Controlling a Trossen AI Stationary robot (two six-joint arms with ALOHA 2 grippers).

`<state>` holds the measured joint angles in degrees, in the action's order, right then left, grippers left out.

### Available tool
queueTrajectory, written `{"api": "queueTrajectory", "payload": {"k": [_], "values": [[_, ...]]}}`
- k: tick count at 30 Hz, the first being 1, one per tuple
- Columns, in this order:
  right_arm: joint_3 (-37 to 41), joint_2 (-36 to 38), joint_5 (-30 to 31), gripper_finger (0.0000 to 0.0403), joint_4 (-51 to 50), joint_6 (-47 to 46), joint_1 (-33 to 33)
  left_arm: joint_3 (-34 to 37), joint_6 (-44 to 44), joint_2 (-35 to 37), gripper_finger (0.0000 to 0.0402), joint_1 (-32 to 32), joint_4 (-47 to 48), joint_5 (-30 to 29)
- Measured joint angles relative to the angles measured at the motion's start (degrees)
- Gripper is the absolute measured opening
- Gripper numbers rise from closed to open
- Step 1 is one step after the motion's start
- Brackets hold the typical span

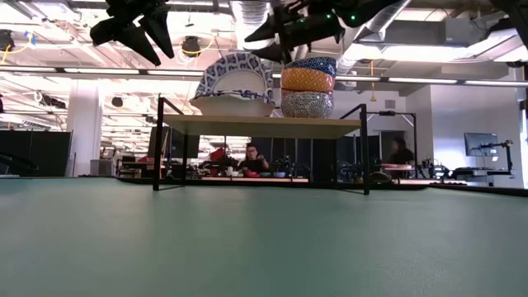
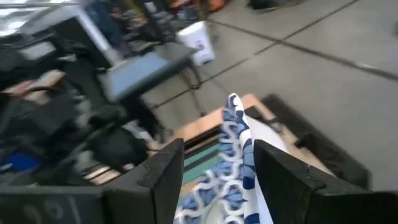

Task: Place and stack bowls onto a shelf
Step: Stack the white bowl on top of the white bowl on the shelf

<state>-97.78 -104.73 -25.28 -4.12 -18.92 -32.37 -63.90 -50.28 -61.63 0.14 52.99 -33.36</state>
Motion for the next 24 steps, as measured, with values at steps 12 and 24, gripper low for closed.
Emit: {"api": "queueTrajectory", "payload": {"k": [12,24], "values": [[0.0,-0.6,9.2,0.0216,0.8,-0.5,-1.2,0.0,0.3,0.0,0.0153,0.0,0.1,0.0],[0.0,-3.3,16.3,0.0216,-3.1,6.1,-2.1,0.0,0.0,0.0,0.0153,0.0,0.0,-1.0]]}}
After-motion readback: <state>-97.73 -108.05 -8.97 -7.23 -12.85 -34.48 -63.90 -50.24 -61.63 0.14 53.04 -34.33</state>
